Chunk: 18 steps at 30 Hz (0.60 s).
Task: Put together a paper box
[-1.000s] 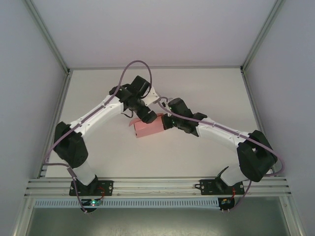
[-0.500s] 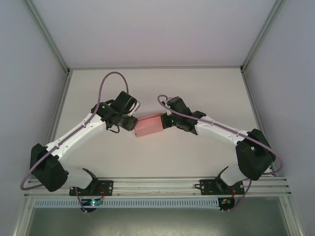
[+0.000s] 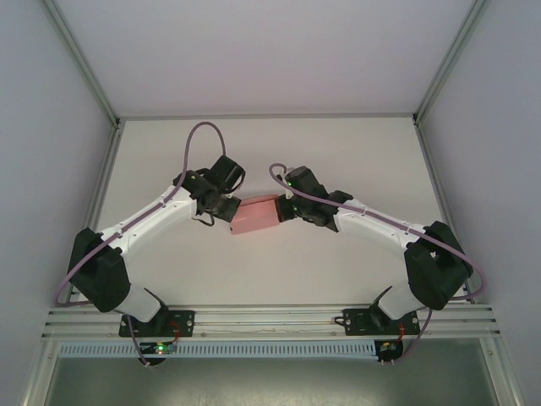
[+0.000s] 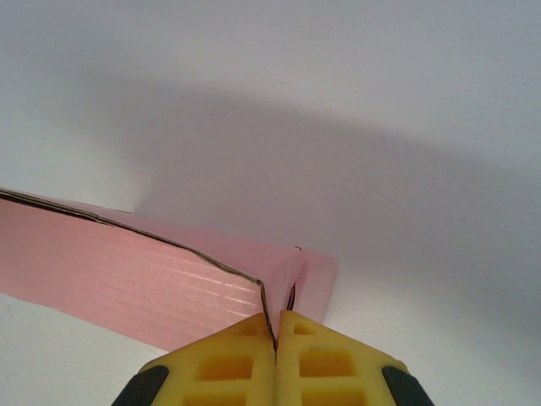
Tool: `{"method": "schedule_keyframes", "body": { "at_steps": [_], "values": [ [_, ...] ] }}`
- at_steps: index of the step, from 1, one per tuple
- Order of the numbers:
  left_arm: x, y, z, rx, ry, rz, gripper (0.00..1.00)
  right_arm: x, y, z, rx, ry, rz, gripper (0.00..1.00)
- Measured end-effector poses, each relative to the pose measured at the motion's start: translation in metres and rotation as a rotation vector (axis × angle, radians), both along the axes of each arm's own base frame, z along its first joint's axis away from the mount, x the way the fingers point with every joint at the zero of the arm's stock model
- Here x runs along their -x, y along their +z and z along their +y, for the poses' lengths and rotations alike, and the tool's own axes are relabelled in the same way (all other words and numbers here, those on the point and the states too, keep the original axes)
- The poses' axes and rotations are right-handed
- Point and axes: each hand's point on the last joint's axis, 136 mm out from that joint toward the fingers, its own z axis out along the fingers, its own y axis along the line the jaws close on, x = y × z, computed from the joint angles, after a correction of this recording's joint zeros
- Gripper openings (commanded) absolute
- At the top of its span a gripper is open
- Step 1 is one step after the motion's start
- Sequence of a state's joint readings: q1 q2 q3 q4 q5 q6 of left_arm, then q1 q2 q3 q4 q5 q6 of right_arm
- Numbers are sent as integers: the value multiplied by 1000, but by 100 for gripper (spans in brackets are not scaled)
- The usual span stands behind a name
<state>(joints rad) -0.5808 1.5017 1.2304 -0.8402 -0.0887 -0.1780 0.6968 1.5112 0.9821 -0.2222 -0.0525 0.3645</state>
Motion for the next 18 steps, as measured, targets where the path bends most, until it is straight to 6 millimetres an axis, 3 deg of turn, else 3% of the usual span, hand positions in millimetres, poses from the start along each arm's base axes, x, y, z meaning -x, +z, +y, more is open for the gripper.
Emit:
{"method": "schedule_keyframes", "body": {
  "at_steps": [9, 18],
  "values": [
    [-10, -1, 0, 20, 128, 5, 0, 0, 0, 0, 2, 1, 2, 0],
    [-17, 6, -5, 195, 336, 92, 0, 0, 0, 0, 8, -1, 5, 0]
  ]
}}
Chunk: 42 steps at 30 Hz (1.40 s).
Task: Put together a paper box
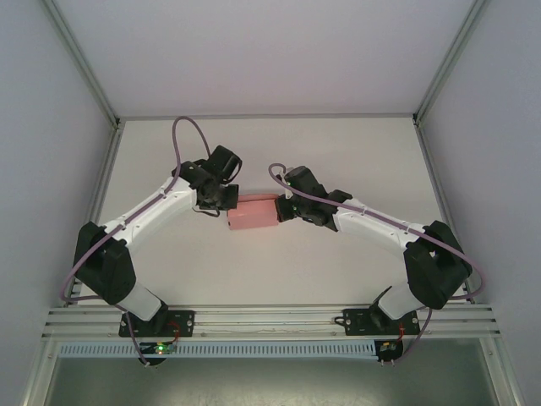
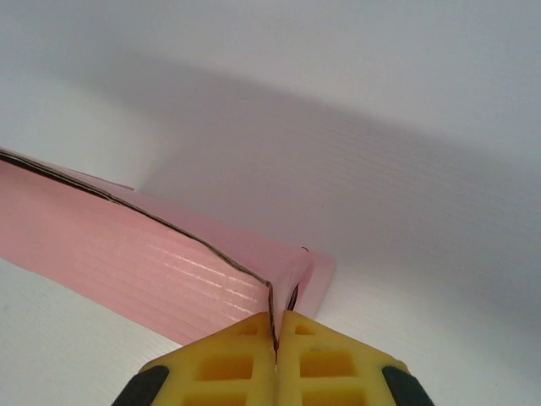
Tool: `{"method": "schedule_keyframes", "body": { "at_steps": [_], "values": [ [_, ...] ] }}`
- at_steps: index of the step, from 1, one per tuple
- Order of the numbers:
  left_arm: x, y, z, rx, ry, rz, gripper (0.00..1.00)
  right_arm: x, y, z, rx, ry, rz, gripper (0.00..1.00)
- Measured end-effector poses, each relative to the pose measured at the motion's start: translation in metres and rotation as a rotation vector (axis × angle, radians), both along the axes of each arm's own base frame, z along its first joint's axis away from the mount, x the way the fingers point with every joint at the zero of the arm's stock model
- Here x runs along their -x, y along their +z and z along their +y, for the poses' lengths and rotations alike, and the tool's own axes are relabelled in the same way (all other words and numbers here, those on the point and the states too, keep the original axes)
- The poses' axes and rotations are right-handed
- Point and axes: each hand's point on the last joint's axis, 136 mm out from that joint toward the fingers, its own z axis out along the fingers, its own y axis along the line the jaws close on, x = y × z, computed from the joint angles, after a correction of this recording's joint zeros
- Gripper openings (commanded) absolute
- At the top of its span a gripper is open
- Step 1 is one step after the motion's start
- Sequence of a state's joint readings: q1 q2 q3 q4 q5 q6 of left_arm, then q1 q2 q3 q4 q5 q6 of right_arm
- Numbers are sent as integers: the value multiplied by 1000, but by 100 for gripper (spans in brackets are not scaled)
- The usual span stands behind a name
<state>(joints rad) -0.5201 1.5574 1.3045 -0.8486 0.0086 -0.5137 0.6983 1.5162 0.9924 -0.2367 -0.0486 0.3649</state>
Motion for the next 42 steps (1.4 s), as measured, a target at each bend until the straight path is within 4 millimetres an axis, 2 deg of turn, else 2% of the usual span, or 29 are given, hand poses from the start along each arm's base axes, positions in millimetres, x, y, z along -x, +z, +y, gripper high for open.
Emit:
{"method": "schedule_keyframes", "body": {
  "at_steps": [7, 15, 31, 42],
  "values": [
    [-2, -6, 0, 19, 48, 25, 0, 0, 0, 1, -1, 0, -1, 0],
    [-16, -9, 2, 13, 68, -52, 0, -1, 0, 1, -4, 1, -4, 0],
    [-20, -13, 6, -59, -94, -202, 0, 0, 0, 2, -1, 10, -21, 0],
    [-19, -19, 4, -6, -83, -279, 0, 0, -2, 3, 9, 16, -42, 0]
  ]
}}
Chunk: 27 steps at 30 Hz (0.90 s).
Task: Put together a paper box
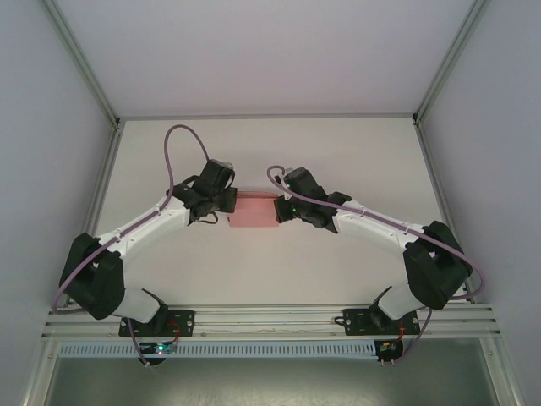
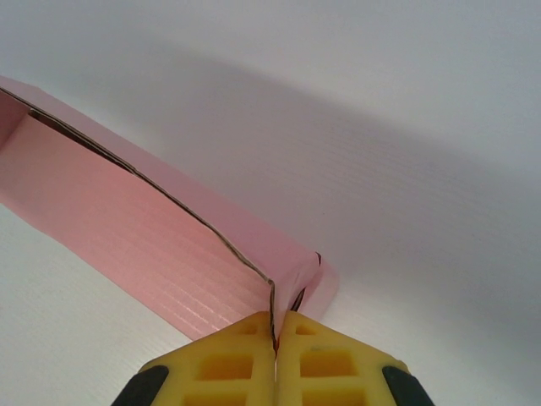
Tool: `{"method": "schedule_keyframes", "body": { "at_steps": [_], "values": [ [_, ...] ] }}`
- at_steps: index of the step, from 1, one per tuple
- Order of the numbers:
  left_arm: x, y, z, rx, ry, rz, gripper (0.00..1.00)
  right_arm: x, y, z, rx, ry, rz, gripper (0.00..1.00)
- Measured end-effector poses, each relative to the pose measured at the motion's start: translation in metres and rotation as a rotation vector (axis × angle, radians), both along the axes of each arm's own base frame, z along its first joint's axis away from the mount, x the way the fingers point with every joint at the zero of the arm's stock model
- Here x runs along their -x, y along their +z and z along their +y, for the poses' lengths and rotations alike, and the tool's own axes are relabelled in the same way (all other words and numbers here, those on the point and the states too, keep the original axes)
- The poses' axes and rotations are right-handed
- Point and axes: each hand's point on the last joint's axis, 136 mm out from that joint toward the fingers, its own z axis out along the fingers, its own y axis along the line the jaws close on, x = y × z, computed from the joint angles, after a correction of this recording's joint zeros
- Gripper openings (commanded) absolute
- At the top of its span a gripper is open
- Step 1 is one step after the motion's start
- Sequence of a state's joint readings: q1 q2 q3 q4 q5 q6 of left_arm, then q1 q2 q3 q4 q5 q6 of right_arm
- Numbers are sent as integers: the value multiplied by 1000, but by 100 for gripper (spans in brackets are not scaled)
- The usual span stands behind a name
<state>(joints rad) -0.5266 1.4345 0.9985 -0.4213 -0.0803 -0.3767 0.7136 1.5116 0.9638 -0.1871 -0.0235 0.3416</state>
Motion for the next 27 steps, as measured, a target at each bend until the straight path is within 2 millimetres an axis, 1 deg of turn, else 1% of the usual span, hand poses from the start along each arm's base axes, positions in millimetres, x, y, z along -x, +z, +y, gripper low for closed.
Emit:
{"method": "schedule_keyframes", "body": {
  "at_steps": [3, 7, 10, 13, 19, 21, 23, 24, 25, 26, 27],
  "values": [
    [7, -4, -2, 9, 6, -33, 0, 7, -1, 0, 1, 5, -39, 0],
    [23, -9, -6, 14, -2, -66, 0, 17, -3, -4, -10, 7, -91, 0],
    [34, -14, -7, 19, -4, -80, 0, 21, -5, -4, -27, 6, -131, 0],
    [37, -18, -7, 20, 14, -104, 0, 22, -6, -4, -40, -1, -169, 0],
    [38, -23, -6, 43, 62, -131, 0, 22, -6, -4, -46, -6, -214, 0],
    [38, -23, -6, 49, 69, -135, 0, 22, -6, -4, -54, -4, -217, 17],
    [35, -21, -7, 47, 75, -141, 0, 26, -5, -3, -59, 9, -207, 18],
    [33, -21, -7, 41, 79, -143, 0, 29, -5, -2, -64, 22, -196, 21],
    [31, -21, -7, 32, 82, -143, 0, 31, -5, -3, -68, 34, -178, 27],
    [29, -20, -7, 25, 84, -143, 0, 33, -4, -3, -69, 42, -157, 39],
    [27, -21, -7, 16, 84, -143, 0, 33, -4, -5, -68, 46, -134, 46]
  ]
}}
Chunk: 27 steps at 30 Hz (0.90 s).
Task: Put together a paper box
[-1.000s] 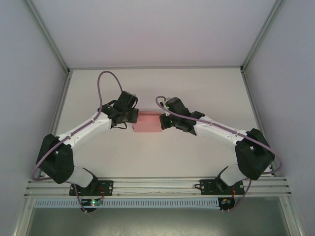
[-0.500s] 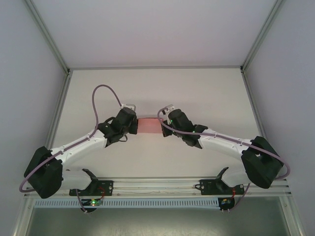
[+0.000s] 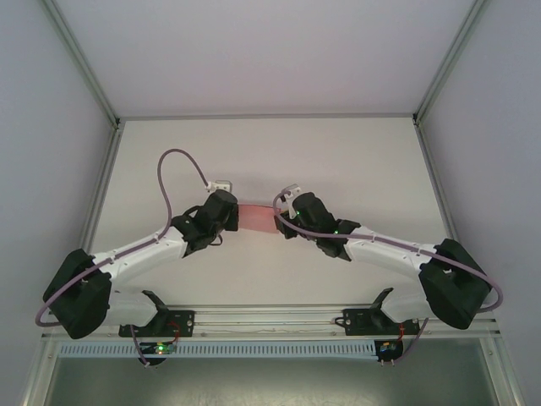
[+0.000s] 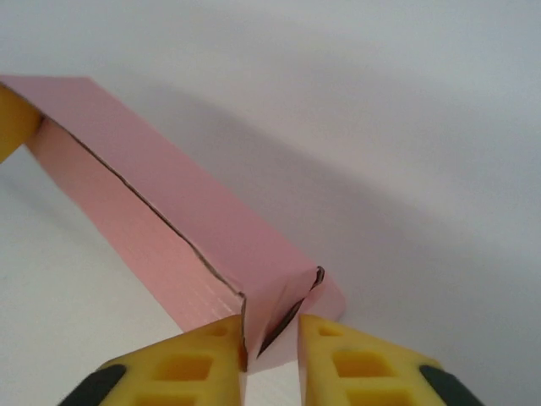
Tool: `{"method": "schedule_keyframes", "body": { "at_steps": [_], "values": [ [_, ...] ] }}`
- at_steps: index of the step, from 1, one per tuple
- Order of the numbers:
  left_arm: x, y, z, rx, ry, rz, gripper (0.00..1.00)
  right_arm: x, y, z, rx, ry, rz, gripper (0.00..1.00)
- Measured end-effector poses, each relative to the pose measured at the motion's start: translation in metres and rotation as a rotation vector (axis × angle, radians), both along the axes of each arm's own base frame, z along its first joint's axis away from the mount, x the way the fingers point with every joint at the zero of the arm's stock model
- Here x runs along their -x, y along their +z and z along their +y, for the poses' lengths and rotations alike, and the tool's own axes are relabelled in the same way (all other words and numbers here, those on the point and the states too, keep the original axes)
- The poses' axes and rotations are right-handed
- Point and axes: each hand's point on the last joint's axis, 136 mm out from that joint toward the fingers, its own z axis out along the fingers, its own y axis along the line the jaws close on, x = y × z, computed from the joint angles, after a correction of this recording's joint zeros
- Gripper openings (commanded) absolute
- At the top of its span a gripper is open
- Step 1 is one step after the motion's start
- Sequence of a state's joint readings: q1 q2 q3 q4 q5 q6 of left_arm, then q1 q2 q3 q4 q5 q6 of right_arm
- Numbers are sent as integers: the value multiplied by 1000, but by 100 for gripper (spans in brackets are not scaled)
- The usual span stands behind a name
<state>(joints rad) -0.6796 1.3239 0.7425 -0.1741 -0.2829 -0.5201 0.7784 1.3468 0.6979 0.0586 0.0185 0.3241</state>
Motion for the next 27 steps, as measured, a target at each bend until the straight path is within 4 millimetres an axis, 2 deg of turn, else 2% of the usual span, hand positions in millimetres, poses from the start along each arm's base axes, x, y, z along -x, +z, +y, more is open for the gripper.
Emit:
{"method": "schedule_keyframes", "body": {
  "at_steps": [2, 4, 8, 14, 20, 23, 27],
  "values": [
    [-3, 0, 0, -15, 6, 0, 0, -3, 1, -6, -6, -13, 49, 50],
    [-3, 0, -1, -15, 3, 2, 0, -5, 6, -8, -26, -17, 85, 61],
    [-2, 2, -1, -7, 0, -1, 0, -3, 16, -7, -70, -14, 118, 67],
    [3, 6, 0, 5, -6, -3, 0, -8, 29, -10, -151, -78, 156, 69],
    [5, 8, -6, -24, -16, 27, 0, -41, 42, -13, -236, -213, 186, 67],
    [2, 7, -10, -55, -13, 41, 0, -48, 38, -12, -256, -247, 213, 65],
    [1, 5, -10, -80, 8, 49, 0, -46, 24, -14, -249, -280, 265, 61]
  ]
}}
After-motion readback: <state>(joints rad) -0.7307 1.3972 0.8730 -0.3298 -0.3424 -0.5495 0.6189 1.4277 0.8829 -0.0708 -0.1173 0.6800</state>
